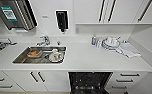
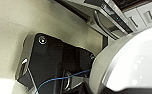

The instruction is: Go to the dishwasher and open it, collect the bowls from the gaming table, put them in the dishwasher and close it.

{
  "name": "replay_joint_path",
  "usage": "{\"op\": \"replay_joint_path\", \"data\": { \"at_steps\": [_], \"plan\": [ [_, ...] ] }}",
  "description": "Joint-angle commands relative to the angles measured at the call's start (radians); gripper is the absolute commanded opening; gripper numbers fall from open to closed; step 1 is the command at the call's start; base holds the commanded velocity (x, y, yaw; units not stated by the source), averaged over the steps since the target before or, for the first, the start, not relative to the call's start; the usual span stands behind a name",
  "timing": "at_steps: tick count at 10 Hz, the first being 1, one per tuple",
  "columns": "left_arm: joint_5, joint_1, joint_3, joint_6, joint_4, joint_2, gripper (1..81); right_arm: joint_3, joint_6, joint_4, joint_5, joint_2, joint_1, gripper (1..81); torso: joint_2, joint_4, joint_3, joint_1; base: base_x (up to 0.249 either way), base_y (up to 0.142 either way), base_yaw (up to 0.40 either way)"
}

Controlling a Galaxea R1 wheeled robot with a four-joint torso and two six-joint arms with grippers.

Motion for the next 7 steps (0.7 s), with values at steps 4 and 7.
{"op": "replay_joint_path", "data": {
  "at_steps": [4, 7],
  "plan": [
    [0.411, -0.331, 0.398, -0.026, 0.031, -0.147, 1.0, 0.014, 0.0, 0.001, -0.055, -0.026, 0.021, 1.0, 0.001, 0.0, -0.149, 0.001, 0.0, 0.0, 0.0],
    [0.489, -0.483, 0.527, -0.049, 0.02, -0.218, 1.0, 0.016, 0.0, 0.001, -0.055, -0.024, 0.024, 1.0, 0.002, 0.0, -0.211, 0.001, 0.0, 0.0, 0.0]
  ]
}}
